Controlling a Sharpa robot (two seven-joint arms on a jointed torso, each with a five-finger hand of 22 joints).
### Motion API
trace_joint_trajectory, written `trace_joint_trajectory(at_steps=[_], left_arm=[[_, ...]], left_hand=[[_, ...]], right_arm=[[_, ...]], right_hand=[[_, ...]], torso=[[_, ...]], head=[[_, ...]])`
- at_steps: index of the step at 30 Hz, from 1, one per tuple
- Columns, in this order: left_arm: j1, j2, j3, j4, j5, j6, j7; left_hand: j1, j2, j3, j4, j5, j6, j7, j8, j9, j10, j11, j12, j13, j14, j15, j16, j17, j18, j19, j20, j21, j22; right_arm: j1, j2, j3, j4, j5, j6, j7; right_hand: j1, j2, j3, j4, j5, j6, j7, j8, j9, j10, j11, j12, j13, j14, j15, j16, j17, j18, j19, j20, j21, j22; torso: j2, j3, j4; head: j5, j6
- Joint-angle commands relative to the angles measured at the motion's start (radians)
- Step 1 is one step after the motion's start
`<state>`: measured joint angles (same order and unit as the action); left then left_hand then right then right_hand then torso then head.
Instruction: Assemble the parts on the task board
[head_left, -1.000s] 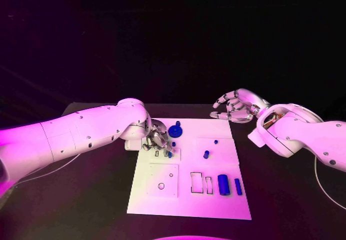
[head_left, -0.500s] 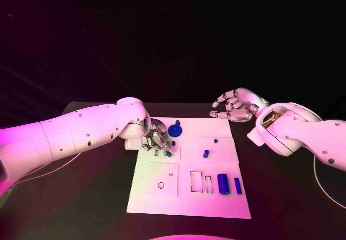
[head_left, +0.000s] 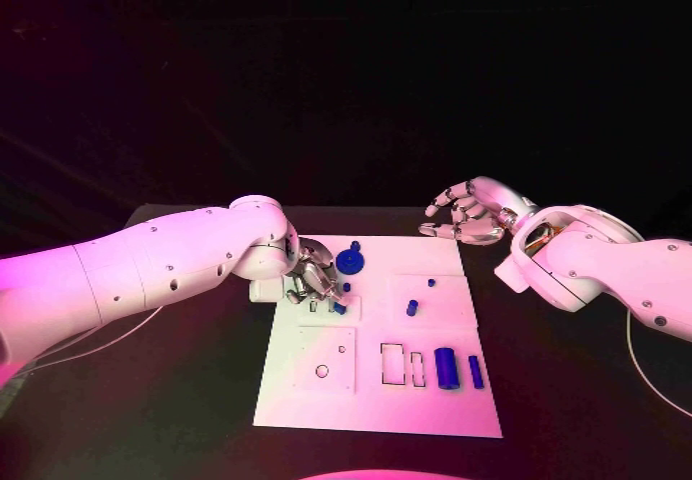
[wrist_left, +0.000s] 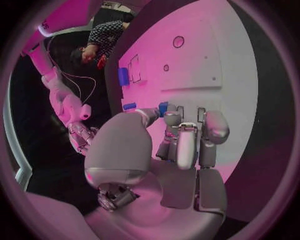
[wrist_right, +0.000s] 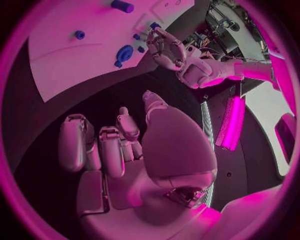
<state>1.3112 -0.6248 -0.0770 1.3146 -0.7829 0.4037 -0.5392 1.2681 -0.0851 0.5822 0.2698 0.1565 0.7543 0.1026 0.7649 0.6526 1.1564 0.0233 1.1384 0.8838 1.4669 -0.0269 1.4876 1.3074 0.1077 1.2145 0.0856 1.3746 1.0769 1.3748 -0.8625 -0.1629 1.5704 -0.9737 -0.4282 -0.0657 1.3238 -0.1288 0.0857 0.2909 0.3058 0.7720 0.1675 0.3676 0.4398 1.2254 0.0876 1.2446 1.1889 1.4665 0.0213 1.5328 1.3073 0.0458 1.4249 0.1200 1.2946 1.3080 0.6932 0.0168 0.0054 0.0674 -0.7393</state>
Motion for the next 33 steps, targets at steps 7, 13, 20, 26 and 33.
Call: trace_joint_trajectory(at_steps=[7, 13, 20, 26, 33], left_arm=[[0.000, -0.032, 0.007, 0.042, 0.027, -0.085, 0.013], [-0.002, -0.050, 0.007, 0.076, -0.071, -0.123, 0.021], [-0.012, -0.070, 0.004, 0.115, -0.204, -0.164, 0.028], [-0.025, -0.078, 0.001, 0.137, -0.278, -0.207, 0.030], [-0.043, -0.080, 0.000, 0.143, -0.303, -0.234, 0.029]], left_hand=[[-0.050, -0.024, 0.233, -0.206, 0.011, 0.008, -0.004, 0.012, 0.031, 0.017, -0.001, -0.002, 0.001, 0.048, -0.009, 0.008, 0.100, -0.007, 0.005, -0.009, 0.010, 0.011], [-0.074, -0.042, 0.283, -0.239, 0.030, 0.023, -0.007, 0.015, 0.044, 0.031, -0.005, 0.000, 0.007, 0.054, -0.013, 0.013, 0.112, -0.009, 0.011, -0.013, 0.017, 0.022], [-0.090, -0.058, 0.312, -0.255, 0.048, 0.037, -0.011, 0.017, 0.052, 0.047, -0.009, 0.004, 0.013, 0.059, -0.017, 0.018, 0.122, -0.011, 0.020, -0.017, 0.025, 0.035], [-0.115, -0.074, 0.334, -0.265, 0.103, 0.055, -0.019, 0.018, 0.061, 0.073, -0.016, 0.013, 0.030, 0.066, -0.025, 0.024, 0.137, -0.016, 0.043, -0.024, 0.039, 0.063], [-0.121, -0.078, 0.338, -0.269, 0.118, 0.060, -0.021, 0.018, 0.063, 0.080, -0.019, 0.017, 0.036, 0.067, -0.027, 0.024, 0.138, -0.018, 0.050, -0.026, 0.042, 0.071]], right_arm=[[0.000, 0.001, 0.000, -0.002, -0.011, 0.020, -0.005], [0.000, 0.000, 0.000, -0.002, -0.011, 0.020, -0.007], [0.000, -0.004, 0.000, 0.000, -0.011, 0.018, -0.009], [0.000, -0.006, 0.000, 0.005, -0.011, 0.016, -0.010], [-0.001, -0.005, 0.000, 0.007, -0.012, 0.015, -0.009]], right_hand=[[-0.003, 0.014, 0.000, -0.001, 0.007, -0.008, 0.001, 0.004, -0.001, -0.008, -0.002, -0.004, -0.001, 0.082, -0.009, -0.003, 0.180, 0.019, -0.007, -0.003, -0.005, 0.093], [-0.003, 0.015, 0.000, 0.000, 0.008, -0.008, 0.001, 0.004, -0.001, -0.008, -0.002, -0.004, -0.001, 0.081, -0.009, -0.004, 0.179, 0.019, -0.007, -0.003, -0.006, 0.092], [-0.003, 0.016, 0.000, 0.000, 0.009, -0.008, 0.001, 0.005, -0.001, -0.009, -0.002, -0.005, -0.003, 0.081, -0.009, -0.004, 0.180, 0.019, -0.008, -0.003, -0.007, 0.091], [-0.003, 0.017, 0.001, -0.001, 0.016, -0.009, 0.001, 0.006, -0.002, -0.010, -0.002, -0.007, -0.004, 0.081, -0.009, -0.004, 0.179, 0.019, -0.007, -0.003, -0.007, 0.092], [-0.003, 0.017, 0.001, -0.001, 0.018, -0.009, 0.001, 0.006, -0.002, -0.012, -0.002, -0.009, -0.006, 0.081, -0.009, -0.005, 0.179, 0.020, -0.008, -0.003, -0.008, 0.091]], torso=[[-0.001, 0.0008, 0.0021], [-0.001, 0.0004, 0.0018], [-0.002, -0.0010, 0.0041], [-0.002, -0.0020, 0.0050], [-0.002, -0.0020, 0.0044]], head=[[0.003, 0.001], [0.005, 0.000], [0.005, -0.005], [0.007, -0.005], [0.008, -0.005]])
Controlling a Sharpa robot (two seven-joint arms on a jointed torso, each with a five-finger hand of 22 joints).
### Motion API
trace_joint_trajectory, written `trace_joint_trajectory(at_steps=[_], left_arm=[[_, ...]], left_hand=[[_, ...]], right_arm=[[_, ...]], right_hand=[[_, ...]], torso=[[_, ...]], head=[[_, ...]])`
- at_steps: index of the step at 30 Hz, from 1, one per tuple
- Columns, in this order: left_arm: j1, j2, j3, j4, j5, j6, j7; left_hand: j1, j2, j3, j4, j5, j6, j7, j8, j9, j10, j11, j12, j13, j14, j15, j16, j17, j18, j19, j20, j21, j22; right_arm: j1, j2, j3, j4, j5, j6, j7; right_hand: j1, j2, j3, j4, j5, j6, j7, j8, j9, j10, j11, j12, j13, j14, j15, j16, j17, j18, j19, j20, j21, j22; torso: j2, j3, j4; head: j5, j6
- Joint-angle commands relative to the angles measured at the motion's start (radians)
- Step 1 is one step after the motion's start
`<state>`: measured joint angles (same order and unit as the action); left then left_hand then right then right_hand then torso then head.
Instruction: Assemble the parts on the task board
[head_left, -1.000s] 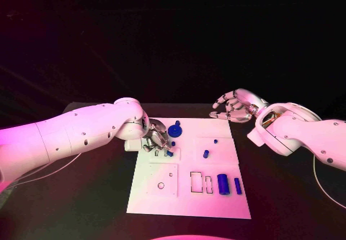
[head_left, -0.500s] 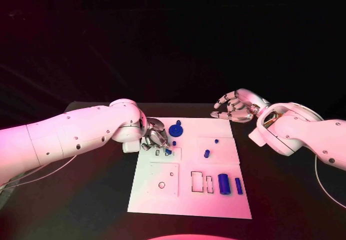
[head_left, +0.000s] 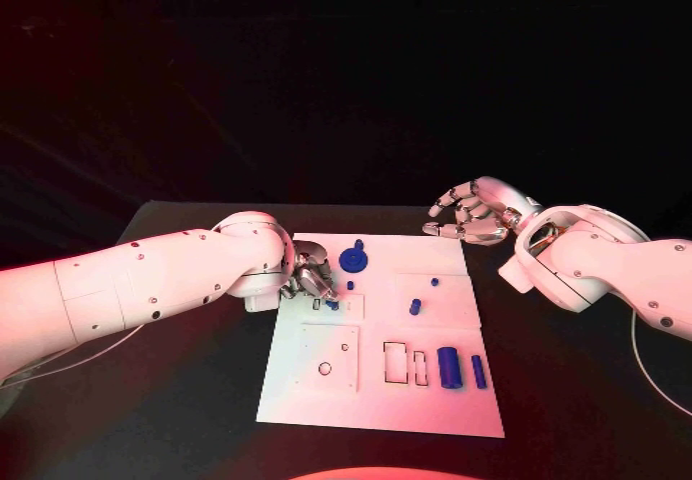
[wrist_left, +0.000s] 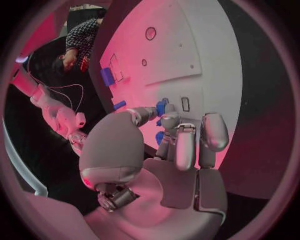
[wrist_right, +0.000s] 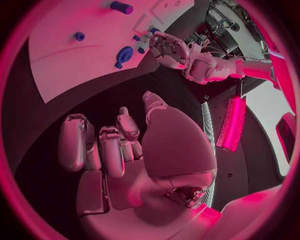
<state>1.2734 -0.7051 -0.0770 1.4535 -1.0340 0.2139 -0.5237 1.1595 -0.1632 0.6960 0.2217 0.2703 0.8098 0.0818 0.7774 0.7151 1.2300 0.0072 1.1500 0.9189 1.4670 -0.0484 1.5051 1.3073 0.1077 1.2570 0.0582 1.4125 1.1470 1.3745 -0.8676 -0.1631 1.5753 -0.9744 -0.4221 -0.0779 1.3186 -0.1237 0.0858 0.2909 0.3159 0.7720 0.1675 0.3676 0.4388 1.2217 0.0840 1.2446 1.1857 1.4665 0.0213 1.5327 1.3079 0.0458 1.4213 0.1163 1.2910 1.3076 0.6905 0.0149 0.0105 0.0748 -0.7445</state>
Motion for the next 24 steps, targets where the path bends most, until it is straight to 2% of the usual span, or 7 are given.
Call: trace_joint_trajectory(at_steps=[1, 10, 24], left_arm=[[-0.007, 0.000, 0.000, 0.005, -0.052, -0.046, 0.013], [-0.014, 0.000, 0.000, 0.010, -0.043, -0.051, 0.012], [-0.015, -0.002, 0.000, 0.010, -0.030, -0.011, 0.008]], left_hand=[[-0.012, 0.000, 0.224, -0.221, 0.004, 0.005, 0.000, 0.005, 0.001, 0.007, -0.003, 0.006, 0.001, 0.067, -0.005, 0.007, 0.138, -0.018, 0.007, 0.001, 0.005, 0.001], [-0.015, -0.002, 0.226, -0.222, 0.011, 0.007, -0.001, 0.006, 0.002, 0.013, -0.004, 0.010, 0.008, 0.067, -0.006, 0.006, 0.137, -0.018, 0.010, 0.000, 0.006, 0.004], [-0.020, -0.005, 0.228, -0.225, 0.021, 0.012, -0.003, 0.006, 0.004, 0.021, -0.006, 0.016, 0.016, 0.068, -0.008, 0.008, 0.141, -0.019, 0.014, -0.001, 0.009, 0.010]], right_arm=[[-0.001, 0.000, 0.000, 0.003, -0.011, 0.008, 0.004], [-0.002, 0.000, 0.000, 0.004, -0.011, 0.007, 0.005], [-0.003, 0.000, 0.000, 0.001, -0.011, 0.005, 0.005]], right_hand=[[0.002, 0.012, 0.001, -0.001, 0.008, -0.009, 0.001, 0.006, -0.001, -0.008, 0.002, -0.009, -0.003, 0.081, -0.009, -0.005, 0.178, 0.020, -0.004, 0.001, -0.005, 0.092], [0.002, 0.012, 0.001, -0.001, 0.009, -0.010, 0.001, 0.006, -0.002, -0.008, 0.002, -0.009, -0.003, 0.081, -0.009, -0.005, 0.178, 0.019, -0.003, 0.001, -0.003, 0.093], [0.002, 0.014, 0.002, -0.001, 0.013, -0.011, 0.001, 0.007, -0.003, -0.007, 0.002, -0.008, -0.002, 0.081, -0.009, -0.005, 0.178, 0.019, -0.002, 0.001, -0.001, 0.094]], torso=[[0.001, -0.0002, -0.0010], [0.002, 0.0009, -0.0015], [0.002, 0.0018, -0.0011]], head=[[0.001, 0.001], [0.001, 0.002], [0.000, -0.004]])
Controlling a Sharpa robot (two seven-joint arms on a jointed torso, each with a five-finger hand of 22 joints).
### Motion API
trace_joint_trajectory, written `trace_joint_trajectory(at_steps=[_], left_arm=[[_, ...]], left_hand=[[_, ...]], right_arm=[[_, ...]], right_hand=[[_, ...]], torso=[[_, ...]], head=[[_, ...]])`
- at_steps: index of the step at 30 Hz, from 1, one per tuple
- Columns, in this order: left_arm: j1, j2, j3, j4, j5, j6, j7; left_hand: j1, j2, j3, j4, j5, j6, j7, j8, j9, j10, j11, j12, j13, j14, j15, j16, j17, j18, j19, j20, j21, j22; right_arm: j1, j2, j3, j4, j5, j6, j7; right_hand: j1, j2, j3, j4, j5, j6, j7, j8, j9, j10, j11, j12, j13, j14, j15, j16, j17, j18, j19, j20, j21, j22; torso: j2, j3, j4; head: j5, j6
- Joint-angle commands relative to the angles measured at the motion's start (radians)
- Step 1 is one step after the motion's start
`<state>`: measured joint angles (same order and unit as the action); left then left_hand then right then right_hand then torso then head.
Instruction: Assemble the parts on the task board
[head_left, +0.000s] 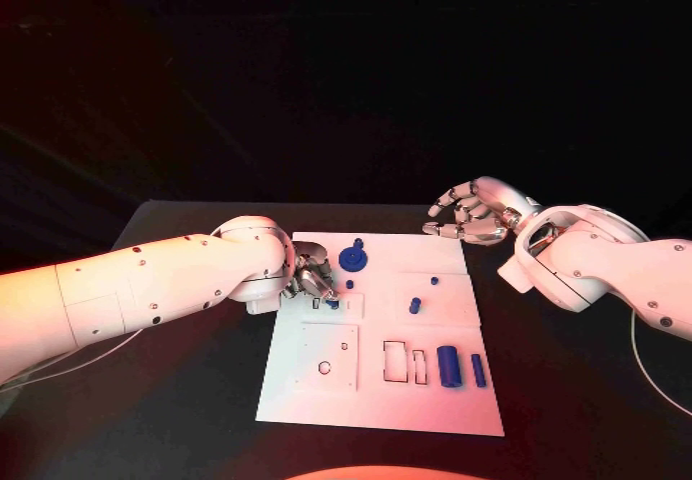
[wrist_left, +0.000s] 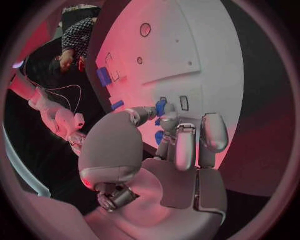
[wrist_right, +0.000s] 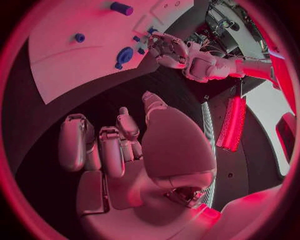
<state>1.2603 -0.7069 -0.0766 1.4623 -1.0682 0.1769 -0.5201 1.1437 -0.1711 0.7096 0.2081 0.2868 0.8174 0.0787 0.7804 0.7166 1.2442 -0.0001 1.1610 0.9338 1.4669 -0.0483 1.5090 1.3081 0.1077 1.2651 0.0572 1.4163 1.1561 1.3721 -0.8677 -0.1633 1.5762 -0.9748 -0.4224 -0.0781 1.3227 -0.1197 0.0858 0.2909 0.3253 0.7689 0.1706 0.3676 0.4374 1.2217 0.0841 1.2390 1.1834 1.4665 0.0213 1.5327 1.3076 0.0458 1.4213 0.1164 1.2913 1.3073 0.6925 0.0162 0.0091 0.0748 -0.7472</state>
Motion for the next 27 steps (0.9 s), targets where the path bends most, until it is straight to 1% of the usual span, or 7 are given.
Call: trace_joint_trajectory(at_steps=[1, 4, 10, 16, 20, 24, 27], left_arm=[[-0.002, 0.000, -0.001, 0.001, 0.004, 0.029, 0.004], [-0.002, 0.000, -0.001, 0.001, 0.005, 0.037, 0.003], [-0.002, -0.002, -0.001, 0.000, 0.006, 0.048, 0.002], [-0.002, -0.003, -0.001, -0.004, 0.008, 0.049, 0.001], [-0.002, -0.002, -0.001, -0.004, 0.011, 0.047, 0.001], [-0.002, -0.001, -0.001, -0.005, 0.013, 0.045, 0.001], [-0.002, 0.000, -0.001, -0.006, 0.014, 0.043, 0.001]], left_hand=[[-0.005, 0.002, 0.215, -0.212, 0.006, 0.005, -0.001, 0.003, 0.003, 0.008, 0.001, 0.005, 0.002, 0.068, -0.009, 0.004, 0.140, -0.019, 0.006, -0.001, 0.005, 0.001], [-0.006, 0.002, 0.215, -0.212, 0.009, 0.006, -0.001, 0.003, 0.003, 0.009, 0.001, 0.006, 0.003, 0.069, -0.009, 0.004, 0.140, -0.020, 0.007, -0.001, 0.006, 0.002], [-0.009, 0.000, 0.217, -0.214, 0.016, 0.009, -0.002, 0.003, 0.004, 0.012, -0.001, 0.008, 0.006, 0.069, -0.010, 0.004, 0.140, -0.020, 0.008, -0.002, 0.006, 0.003], [-0.010, -0.001, 0.218, -0.215, 0.021, 0.010, -0.003, 0.003, 0.005, 0.014, -0.001, 0.008, 0.007, 0.069, -0.011, 0.004, 0.142, -0.020, 0.009, -0.003, 0.007, 0.004], [-0.010, -0.001, 0.218, -0.215, 0.021, 0.010, -0.003, 0.003, 0.005, 0.014, -0.001, 0.008, 0.007, 0.069, -0.011, 0.004, 0.142, -0.020, 0.009, -0.003, 0.007, 0.004], [-0.010, -0.001, 0.218, -0.215, 0.021, 0.010, -0.003, 0.003, 0.005, 0.014, -0.001, 0.008, 0.007, 0.069, -0.011, 0.004, 0.142, -0.020, 0.009, -0.003, 0.007, 0.004], [-0.010, -0.001, 0.218, -0.215, 0.021, 0.010, -0.003, 0.003, 0.005, 0.014, -0.001, 0.008, 0.007, 0.069, -0.011, 0.004, 0.142, -0.020, 0.009, -0.003, 0.007, 0.004]], right_arm=[[-0.001, 0.001, 0.000, 0.000, -0.011, 0.005, 0.006], [-0.002, 0.001, 0.000, 0.000, -0.011, 0.005, 0.005], [-0.002, 0.001, 0.000, -0.002, -0.011, 0.009, 0.003], [-0.003, 0.002, 0.000, -0.005, -0.011, 0.011, 0.002], [-0.003, 0.003, 0.000, -0.006, -0.011, 0.012, 0.002], [-0.003, 0.004, 0.000, -0.009, -0.011, 0.012, 0.001], [-0.003, 0.004, 0.000, -0.009, -0.011, 0.012, 0.001]], right_hand=[[-0.002, 0.010, 0.002, -0.001, 0.004, -0.007, -0.003, 0.007, -0.001, -0.007, 0.002, -0.002, 0.000, 0.081, -0.009, -0.005, 0.178, 0.019, -0.002, 0.001, -0.002, 0.094], [-0.002, 0.011, 0.002, -0.001, 0.006, -0.008, -0.003, 0.007, -0.001, -0.006, 0.001, -0.002, 0.000, 0.081, -0.009, -0.005, 0.178, 0.019, -0.002, 0.001, -0.001, 0.095], [-0.002, 0.011, 0.002, -0.001, 0.006, -0.008, -0.003, 0.007, -0.001, -0.006, 0.001, -0.002, 0.000, 0.081, -0.009, -0.005, 0.178, 0.019, -0.002, 0.001, -0.001, 0.095], [-0.002, 0.011, 0.002, -0.001, 0.006, -0.008, -0.003, 0.007, -0.001, -0.006, 0.001, -0.002, 0.000, 0.081, -0.009, -0.005, 0.178, 0.019, -0.002, 0.001, -0.001, 0.095], [-0.002, 0.011, 0.002, -0.001, 0.006, -0.008, -0.003, 0.007, -0.001, -0.006, 0.001, -0.002, 0.000, 0.081, -0.009, -0.005, 0.178, 0.019, -0.002, 0.001, -0.001, 0.095], [-0.002, 0.011, 0.002, -0.001, 0.008, -0.008, -0.003, 0.008, -0.002, -0.009, 0.001, -0.005, -0.003, 0.081, -0.010, -0.006, 0.176, 0.019, -0.003, 0.000, -0.004, 0.093], [-0.002, 0.011, 0.002, -0.001, 0.008, -0.008, -0.003, 0.008, -0.002, -0.009, 0.001, -0.005, -0.003, 0.081, -0.010, -0.006, 0.176, 0.019, -0.003, 0.000, -0.004, 0.093]], torso=[[0.000, 0.0001, 0.0000], [0.000, 0.0005, -0.0002], [-0.001, -0.0002, -0.0003], [-0.001, 0.0001, 0.0009], [-0.001, -0.0002, -0.0001], [-0.001, -0.0001, 0.0003], [0.000, 0.0001, 0.0006]], head=[[0.001, -0.002], [0.001, -0.003], [0.001, -0.004], [0.001, -0.003], [0.002, -0.002], [0.002, 0.002], [0.002, 0.001]])
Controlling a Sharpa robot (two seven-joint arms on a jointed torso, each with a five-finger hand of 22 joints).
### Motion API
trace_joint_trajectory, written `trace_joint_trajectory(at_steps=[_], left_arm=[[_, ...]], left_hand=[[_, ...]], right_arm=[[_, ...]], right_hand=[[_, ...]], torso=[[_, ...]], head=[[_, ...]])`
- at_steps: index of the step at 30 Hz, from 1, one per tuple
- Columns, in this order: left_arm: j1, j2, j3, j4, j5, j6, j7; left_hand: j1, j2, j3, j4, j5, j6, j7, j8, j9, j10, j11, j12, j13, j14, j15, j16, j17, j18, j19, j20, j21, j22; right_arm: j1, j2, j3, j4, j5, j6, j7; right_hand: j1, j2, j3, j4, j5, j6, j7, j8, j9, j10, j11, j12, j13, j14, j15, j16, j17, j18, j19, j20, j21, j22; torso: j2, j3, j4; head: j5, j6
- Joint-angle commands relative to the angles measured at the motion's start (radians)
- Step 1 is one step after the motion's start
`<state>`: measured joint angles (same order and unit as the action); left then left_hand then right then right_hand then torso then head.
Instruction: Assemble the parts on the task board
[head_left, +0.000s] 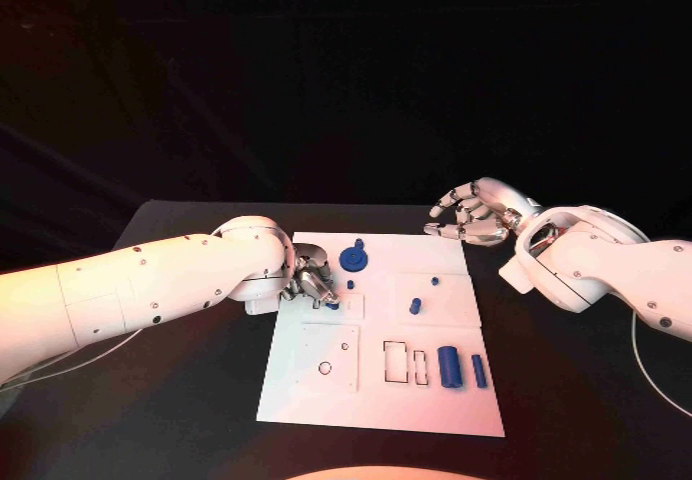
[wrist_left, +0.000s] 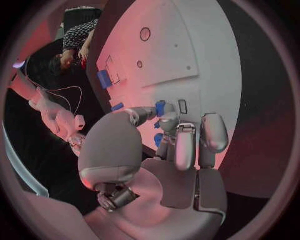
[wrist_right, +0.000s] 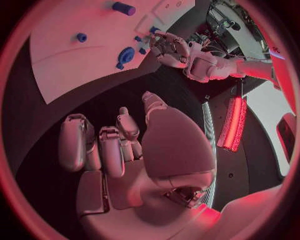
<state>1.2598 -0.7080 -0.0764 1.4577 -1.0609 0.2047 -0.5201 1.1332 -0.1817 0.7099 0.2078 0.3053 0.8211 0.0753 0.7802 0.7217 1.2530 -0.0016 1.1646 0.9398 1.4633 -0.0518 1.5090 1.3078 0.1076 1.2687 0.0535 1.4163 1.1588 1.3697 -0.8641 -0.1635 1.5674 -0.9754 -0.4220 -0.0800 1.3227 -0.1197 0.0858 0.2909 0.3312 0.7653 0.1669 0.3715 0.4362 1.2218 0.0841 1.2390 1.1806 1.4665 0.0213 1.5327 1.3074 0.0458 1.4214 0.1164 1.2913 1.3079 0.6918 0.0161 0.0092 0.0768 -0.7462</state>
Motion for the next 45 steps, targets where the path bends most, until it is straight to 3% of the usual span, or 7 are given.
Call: trace_joint_trajectory(at_steps=[1, 17, 35, 41, 45], left_arm=[[-0.001, 0.001, -0.001, -0.003, 0.007, 0.015, 0.001], [-0.001, 0.012, -0.002, -0.016, 0.022, 0.022, 0.000], [-0.001, 0.034, -0.006, -0.042, 0.034, 0.017, 0.000], [-0.001, 0.035, -0.006, -0.043, 0.035, 0.018, 0.000], [-0.001, 0.035, -0.006, -0.043, 0.037, 0.017, 0.000]], left_hand=[[0.000, 0.010, 0.217, -0.215, 0.002, 0.007, 0.000, 0.004, 0.000, 0.005, 0.001, 0.005, 0.001, 0.073, -0.007, 0.004, 0.142, -0.020, 0.005, 0.001, 0.007, 0.001], [-0.022, 0.006, 0.211, -0.210, 0.010, 0.017, -0.005, 0.006, 0.004, 0.023, -0.004, 0.017, 0.019, 0.075, -0.010, 0.008, 0.149, -0.022, 0.012, 0.000, 0.010, 0.010], [-0.085, 0.017, 0.163, -0.168, -0.006, 0.033, -0.023, 0.009, 0.019, 0.049, -0.017, 0.030, 0.041, 0.079, -0.021, 0.013, 0.161, -0.024, 0.019, -0.006, 0.007, 0.017], [-0.108, 0.014, 0.129, -0.151, -0.013, 0.039, -0.028, 0.006, 0.021, 0.054, -0.021, 0.034, 0.049, 0.080, -0.024, 0.014, 0.164, -0.025, 0.022, -0.009, 0.005, 0.019], [-0.122, 0.008, 0.098, -0.137, -0.018, 0.045, -0.031, 0.002, 0.022, 0.055, -0.023, 0.036, 0.053, 0.080, -0.026, 0.015, 0.165, -0.025, 0.023, -0.010, 0.003, 0.019]], right_arm=[[-0.001, 0.001, 0.000, 0.000, -0.010, 0.012, 0.003], [-0.002, 0.005, 0.000, 0.000, -0.010, 0.010, 0.006], [-0.003, 0.007, 0.000, 0.003, -0.010, 0.012, 0.009], [-0.004, 0.006, 0.000, 0.004, -0.009, 0.011, 0.011], [-0.004, 0.006, 0.000, 0.004, -0.008, 0.011, 0.013]], right_hand=[[-0.002, 0.011, 0.002, -0.001, 0.003, -0.004, 0.001, 0.004, -0.001, -0.009, 0.001, -0.005, -0.001, 0.081, -0.010, -0.006, 0.177, 0.019, -0.003, 0.000, -0.004, 0.093], [-0.001, 0.012, 0.003, -0.001, 0.009, -0.004, 0.001, 0.006, -0.002, -0.006, 0.001, -0.003, 0.001, 0.081, -0.010, -0.006, 0.176, 0.019, -0.002, 0.000, -0.003, 0.093], [0.000, 0.012, 0.004, -0.002, 0.014, -0.005, 0.001, 0.006, -0.003, -0.006, 0.001, -0.003, 0.001, 0.080, -0.010, -0.007, 0.175, 0.019, -0.002, 0.000, -0.004, 0.093], [0.000, 0.012, 0.004, -0.001, 0.018, -0.007, 0.001, 0.006, -0.004, -0.006, 0.001, -0.004, 0.000, 0.080, -0.010, -0.007, 0.175, 0.019, -0.002, 0.000, -0.004, 0.093], [0.000, 0.004, 0.000, -0.002, -0.001, -0.009, 0.001, 0.008, -0.006, -0.004, 0.001, -0.003, 0.000, 0.081, -0.010, -0.007, 0.175, 0.019, -0.002, 0.000, -0.006, 0.093]], torso=[[0.001, 0.0002, 0.0004], [0.001, 0.0007, -0.0014], [0.001, 0.0011, -0.0007], [0.001, 0.0003, -0.0009], [0.000, 0.0003, -0.0006]], head=[[0.000, -0.001], [-0.001, -0.004], [-0.004, -0.014], [-0.006, -0.016], [-0.006, -0.017]])
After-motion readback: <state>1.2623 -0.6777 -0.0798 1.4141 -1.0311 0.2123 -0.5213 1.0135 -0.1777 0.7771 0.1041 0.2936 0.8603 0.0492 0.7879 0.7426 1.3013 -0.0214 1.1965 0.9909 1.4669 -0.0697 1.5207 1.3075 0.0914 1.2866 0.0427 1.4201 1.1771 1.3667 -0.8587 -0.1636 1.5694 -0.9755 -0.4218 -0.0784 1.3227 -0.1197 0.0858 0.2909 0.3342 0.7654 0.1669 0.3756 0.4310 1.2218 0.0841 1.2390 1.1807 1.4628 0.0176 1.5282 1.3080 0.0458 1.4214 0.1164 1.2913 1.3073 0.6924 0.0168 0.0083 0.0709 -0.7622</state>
